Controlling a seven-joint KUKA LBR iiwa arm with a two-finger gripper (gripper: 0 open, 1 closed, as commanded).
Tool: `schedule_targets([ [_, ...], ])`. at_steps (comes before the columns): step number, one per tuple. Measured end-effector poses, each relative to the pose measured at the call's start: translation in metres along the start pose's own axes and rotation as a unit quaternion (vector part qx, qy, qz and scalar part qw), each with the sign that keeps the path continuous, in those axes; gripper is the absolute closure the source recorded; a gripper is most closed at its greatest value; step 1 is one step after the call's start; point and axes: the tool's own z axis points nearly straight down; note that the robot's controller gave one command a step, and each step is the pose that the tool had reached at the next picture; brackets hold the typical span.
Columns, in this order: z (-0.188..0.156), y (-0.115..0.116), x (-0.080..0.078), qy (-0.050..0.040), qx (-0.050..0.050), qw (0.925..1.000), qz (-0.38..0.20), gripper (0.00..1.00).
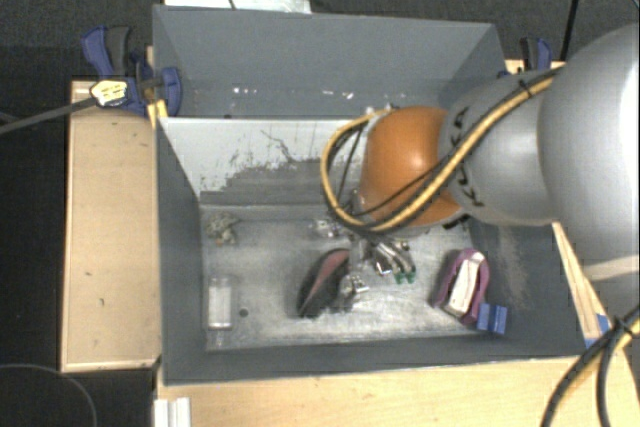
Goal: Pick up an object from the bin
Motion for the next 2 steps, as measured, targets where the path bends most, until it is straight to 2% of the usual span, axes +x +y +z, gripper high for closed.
schedule_targets([
  [1,-0.002,0.000,-0.001,-0.0015,0.000,1.0000,0.000,1.00],
  [2,-0.144,-0.007,0.001,-0.0057,0.000,0.9995,-0.033,1.00],
])
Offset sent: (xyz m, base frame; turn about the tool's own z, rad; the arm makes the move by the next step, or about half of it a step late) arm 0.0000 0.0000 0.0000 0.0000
